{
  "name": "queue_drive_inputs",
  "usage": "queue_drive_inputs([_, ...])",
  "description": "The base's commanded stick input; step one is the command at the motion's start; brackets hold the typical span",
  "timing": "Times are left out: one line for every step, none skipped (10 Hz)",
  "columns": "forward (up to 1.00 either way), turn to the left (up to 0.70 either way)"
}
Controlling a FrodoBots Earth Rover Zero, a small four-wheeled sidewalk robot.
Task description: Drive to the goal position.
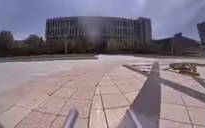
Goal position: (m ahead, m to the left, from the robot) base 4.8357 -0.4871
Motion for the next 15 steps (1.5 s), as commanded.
queue_drive_inputs([1.0,0.0])
queue_drive_inputs([1.0,0.0])
queue_drive_inputs([1.0,0.0])
queue_drive_inputs([1.0,0.0])
queue_drive_inputs([1.0,0.0])
queue_drive_inputs([1.0,-0.16])
queue_drive_inputs([1.0,-0.36])
queue_drive_inputs([1.0,-0.22])
queue_drive_inputs([1.0,0.0])
queue_drive_inputs([1.0,0.0])
queue_drive_inputs([1.0,0.0])
queue_drive_inputs([1.0,0.0])
queue_drive_inputs([1.0,0.0])
queue_drive_inputs([1.0,0.0])
queue_drive_inputs([1.0,0.0])
